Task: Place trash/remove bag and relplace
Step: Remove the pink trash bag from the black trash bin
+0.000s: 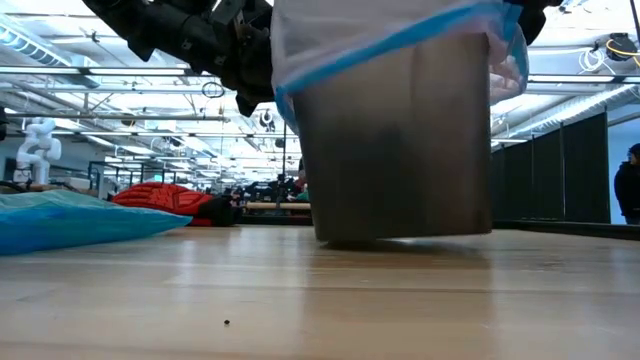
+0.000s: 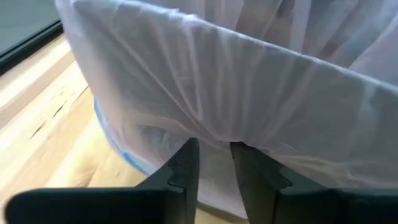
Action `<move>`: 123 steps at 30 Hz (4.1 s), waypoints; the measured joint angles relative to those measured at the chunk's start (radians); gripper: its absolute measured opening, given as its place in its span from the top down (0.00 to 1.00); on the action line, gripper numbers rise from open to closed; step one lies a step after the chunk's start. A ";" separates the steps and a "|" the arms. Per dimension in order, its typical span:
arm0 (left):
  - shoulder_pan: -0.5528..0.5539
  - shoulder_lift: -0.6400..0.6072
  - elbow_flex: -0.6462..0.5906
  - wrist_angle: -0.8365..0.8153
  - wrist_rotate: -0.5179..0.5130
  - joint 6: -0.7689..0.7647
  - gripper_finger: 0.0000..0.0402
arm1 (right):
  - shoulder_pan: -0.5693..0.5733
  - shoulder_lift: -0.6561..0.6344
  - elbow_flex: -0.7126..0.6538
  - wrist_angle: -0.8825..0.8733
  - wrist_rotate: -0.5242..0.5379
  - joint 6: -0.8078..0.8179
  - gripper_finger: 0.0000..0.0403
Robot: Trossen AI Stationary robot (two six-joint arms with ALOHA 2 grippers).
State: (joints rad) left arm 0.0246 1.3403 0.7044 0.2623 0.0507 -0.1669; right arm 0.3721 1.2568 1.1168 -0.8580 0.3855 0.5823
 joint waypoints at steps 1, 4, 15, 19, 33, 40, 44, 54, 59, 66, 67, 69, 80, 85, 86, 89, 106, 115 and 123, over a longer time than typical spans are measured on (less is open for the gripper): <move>0.000 0.000 0.000 -0.005 -0.006 0.000 0.73 | 0.000 0.000 0.000 -0.003 0.001 0.000 0.87; 0.000 0.000 0.000 -0.029 -0.029 0.000 0.69 | 0.000 0.000 0.000 -0.009 0.006 -0.001 0.87; 0.000 0.000 0.000 -0.044 -0.037 0.019 0.67 | 0.000 -0.011 0.020 -0.067 0.008 -0.014 0.87; 0.000 0.000 0.000 -0.045 -0.037 0.020 0.67 | 0.000 -0.012 0.084 -0.144 0.016 0.006 0.87; 0.001 -0.008 0.000 -0.067 -0.039 0.015 0.67 | 0.000 -0.013 0.165 -0.281 0.005 0.066 0.87; -0.001 -0.117 0.000 -0.092 -0.046 0.046 0.67 | 0.017 -0.025 0.165 -0.390 -0.052 0.131 0.80; -0.001 -0.195 0.000 -0.127 -0.066 0.070 0.67 | 0.059 -0.025 0.165 -0.429 -0.051 0.139 0.68; -0.001 -0.256 0.000 -0.210 -0.082 0.069 0.67 | 0.287 0.070 0.130 -0.439 0.242 0.079 0.53; -0.001 -0.256 0.000 -0.228 -0.086 0.069 0.67 | 0.332 0.146 0.068 -0.447 0.346 0.086 0.57; -0.001 -0.256 0.000 -0.228 -0.090 0.078 0.67 | 0.321 0.252 0.033 -0.569 0.533 0.185 0.73; -0.001 -0.256 0.000 -0.229 -0.090 0.078 0.67 | 0.322 0.259 0.033 -0.588 0.541 0.192 0.79; -0.001 -0.256 0.000 -0.232 -0.091 0.080 0.67 | 0.322 0.261 0.037 -0.621 0.541 0.193 0.93; -0.013 -0.256 0.000 -0.254 -0.112 0.106 0.67 | 0.307 0.261 0.254 -0.712 0.624 -0.137 1.00; -0.026 -0.256 0.000 -0.269 -0.113 0.105 0.67 | 0.260 0.260 0.362 -0.712 0.710 -0.400 1.00; -0.029 -0.256 0.000 -0.277 -0.113 0.105 0.67 | 0.248 0.260 0.378 -0.712 0.728 -0.456 1.00; -0.043 -0.256 0.000 -0.302 -0.114 0.124 0.67 | 0.204 0.261 0.435 -0.711 0.778 -0.553 1.00; -0.381 -0.278 0.053 -0.323 -0.351 0.386 0.99 | 0.130 0.260 0.529 -0.538 0.793 -0.642 1.00; -0.409 -0.276 0.053 -0.342 -0.487 0.357 0.99 | 0.115 0.259 0.529 -0.170 0.793 -1.092 1.00; -0.382 -0.276 0.053 -0.426 -0.596 0.229 0.99 | 0.075 0.258 0.529 0.045 0.514 -1.234 1.00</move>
State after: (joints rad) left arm -0.3579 1.0645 0.7578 -0.1639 -0.5455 0.0621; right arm 0.4470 1.5146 1.6463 -0.8135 0.8997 -0.6515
